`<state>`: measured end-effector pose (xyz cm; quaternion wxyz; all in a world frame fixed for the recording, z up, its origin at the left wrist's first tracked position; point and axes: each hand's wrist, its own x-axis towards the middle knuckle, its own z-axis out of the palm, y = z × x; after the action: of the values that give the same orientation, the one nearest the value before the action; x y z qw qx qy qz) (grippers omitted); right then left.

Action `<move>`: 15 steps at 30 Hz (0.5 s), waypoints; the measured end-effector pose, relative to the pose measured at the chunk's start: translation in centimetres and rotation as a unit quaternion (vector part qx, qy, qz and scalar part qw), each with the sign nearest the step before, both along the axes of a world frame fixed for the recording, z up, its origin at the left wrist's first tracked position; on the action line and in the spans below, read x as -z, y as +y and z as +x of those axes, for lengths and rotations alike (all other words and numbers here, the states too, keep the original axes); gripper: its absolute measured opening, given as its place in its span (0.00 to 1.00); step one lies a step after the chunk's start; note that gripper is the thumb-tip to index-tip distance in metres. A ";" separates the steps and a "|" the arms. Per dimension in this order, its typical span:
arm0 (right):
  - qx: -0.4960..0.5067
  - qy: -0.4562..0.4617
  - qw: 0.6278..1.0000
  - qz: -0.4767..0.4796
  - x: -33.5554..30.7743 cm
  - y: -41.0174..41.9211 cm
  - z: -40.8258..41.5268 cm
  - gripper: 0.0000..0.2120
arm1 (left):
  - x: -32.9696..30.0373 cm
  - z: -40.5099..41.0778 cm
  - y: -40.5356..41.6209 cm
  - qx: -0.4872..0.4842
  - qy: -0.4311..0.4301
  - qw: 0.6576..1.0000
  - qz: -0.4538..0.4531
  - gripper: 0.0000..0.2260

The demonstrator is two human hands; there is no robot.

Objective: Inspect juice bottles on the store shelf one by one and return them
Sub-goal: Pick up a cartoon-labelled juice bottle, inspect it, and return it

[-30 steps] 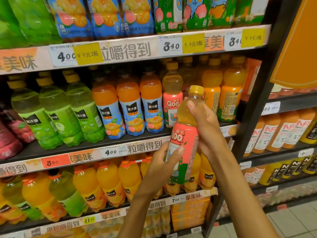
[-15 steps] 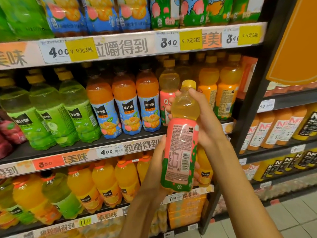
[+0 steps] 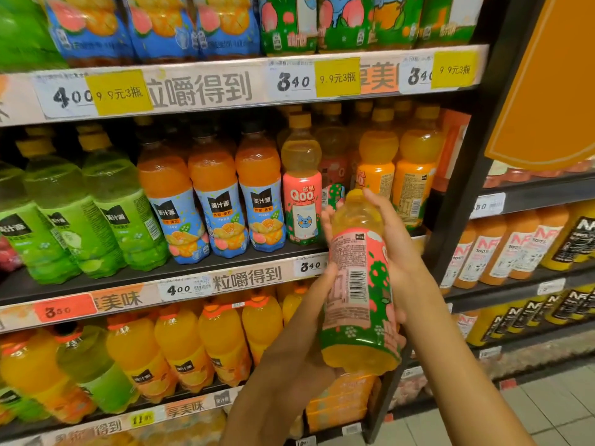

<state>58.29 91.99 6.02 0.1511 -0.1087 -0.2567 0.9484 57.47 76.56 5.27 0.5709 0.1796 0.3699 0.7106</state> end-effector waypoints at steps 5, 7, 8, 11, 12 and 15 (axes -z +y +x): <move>-0.028 -0.071 0.996 0.053 0.2 0.0 -0.1 0.18 | -1.2 0.0 1.6 -0.100 -0.008 0.995 -0.025 0.25; -0.030 -0.089 0.994 0.054 0.1 -0.2 -0.1 0.16 | -0.7 -0.5 1.9 -0.146 0.024 0.989 -0.011 0.20; -0.023 -0.095 0.993 0.059 0.1 -0.1 -0.1 0.15 | -0.6 -0.7 2.0 -0.147 0.026 0.989 0.019 0.19; 0.006 -0.112 0.989 0.100 0.1 0.4 -0.2 0.14 | -0.1 0.1 1.0 -0.063 0.010 0.997 0.034 0.21; 0.006 -0.111 0.988 0.109 0.1 0.5 -0.3 0.15 | 0.3 0.4 1.0 -0.036 -0.044 0.998 -0.003 0.24; 0.029 -0.080 0.988 0.126 -0.3 1.2 -0.3 0.20 | 1.7 0.3 0.1 0.021 0.014 1.000 -0.008 0.24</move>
<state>57.95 93.23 6.30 0.1703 -0.1716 -0.3817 0.8921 57.77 76.67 3.55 0.5816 0.1927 0.3801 0.6930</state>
